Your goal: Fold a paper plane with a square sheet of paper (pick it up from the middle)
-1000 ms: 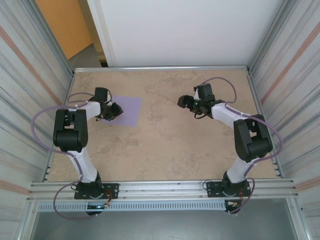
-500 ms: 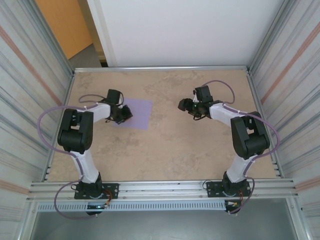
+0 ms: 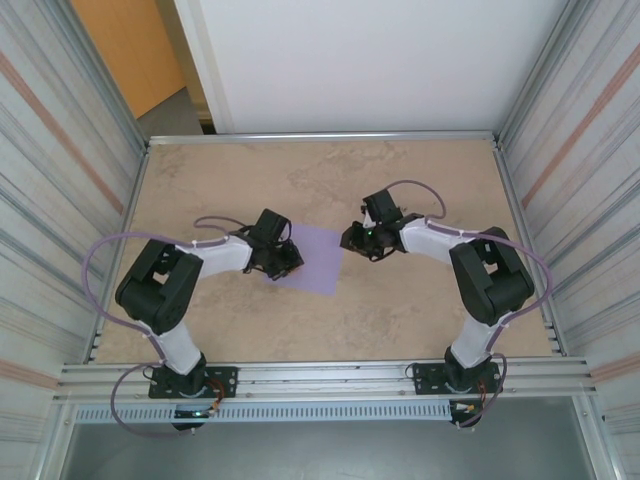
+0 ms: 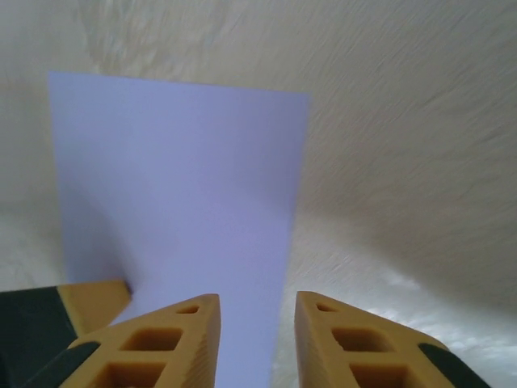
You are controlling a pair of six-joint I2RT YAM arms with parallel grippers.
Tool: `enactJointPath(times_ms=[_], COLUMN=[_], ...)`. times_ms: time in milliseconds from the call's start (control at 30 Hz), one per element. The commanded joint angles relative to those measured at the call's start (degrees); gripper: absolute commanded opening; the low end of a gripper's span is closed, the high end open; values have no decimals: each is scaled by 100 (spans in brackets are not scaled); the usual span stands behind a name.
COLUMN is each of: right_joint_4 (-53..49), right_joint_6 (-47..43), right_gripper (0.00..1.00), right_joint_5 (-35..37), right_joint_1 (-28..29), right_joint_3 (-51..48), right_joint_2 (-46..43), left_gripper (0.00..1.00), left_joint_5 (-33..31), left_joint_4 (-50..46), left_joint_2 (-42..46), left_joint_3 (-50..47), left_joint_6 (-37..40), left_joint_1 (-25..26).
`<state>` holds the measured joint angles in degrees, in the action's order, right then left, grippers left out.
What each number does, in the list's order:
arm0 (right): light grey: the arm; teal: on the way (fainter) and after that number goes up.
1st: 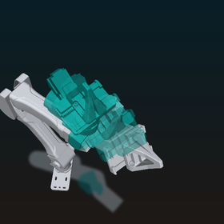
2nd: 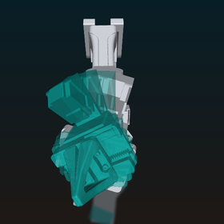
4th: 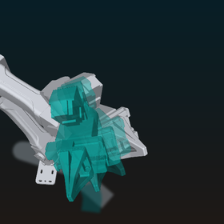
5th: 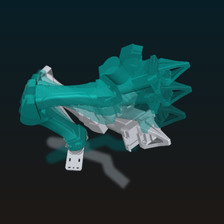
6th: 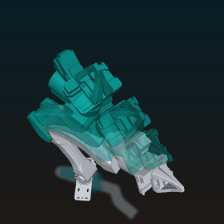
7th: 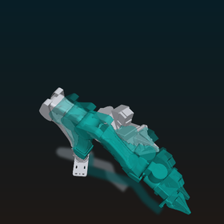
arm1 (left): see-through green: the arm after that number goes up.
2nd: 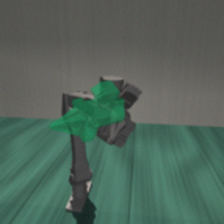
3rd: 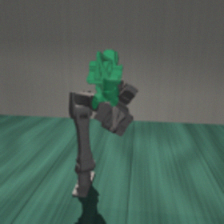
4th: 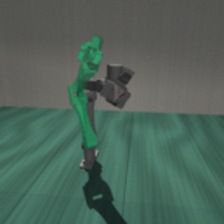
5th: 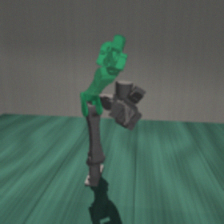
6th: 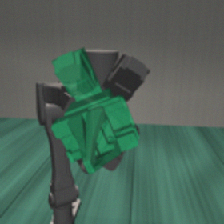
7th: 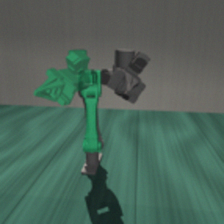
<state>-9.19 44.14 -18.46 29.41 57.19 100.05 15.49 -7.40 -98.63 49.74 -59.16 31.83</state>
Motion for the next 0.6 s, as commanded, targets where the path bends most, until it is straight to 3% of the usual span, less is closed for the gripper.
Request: enactJointPath(times_ms=[0,200,567], right_joint_4=[-92,-50,-617], right_joint_6=[274,339,-112], right_gripper=[22,10,8], right_joint_5=[-260,-338,11], right_joint_1=[218,330,294], right_joint_3=[21,100,310], right_joint_2=[78,318,686], left_gripper=[14,19,22], left_joint_5=[98,461,1200], left_joint_4=[-93,20,-381], left_joint_2=[142,456,37], left_joint_3=[-142,24,591], left_joint_6=[-480,16,1087], left_joint_1=[126,-176,-766])
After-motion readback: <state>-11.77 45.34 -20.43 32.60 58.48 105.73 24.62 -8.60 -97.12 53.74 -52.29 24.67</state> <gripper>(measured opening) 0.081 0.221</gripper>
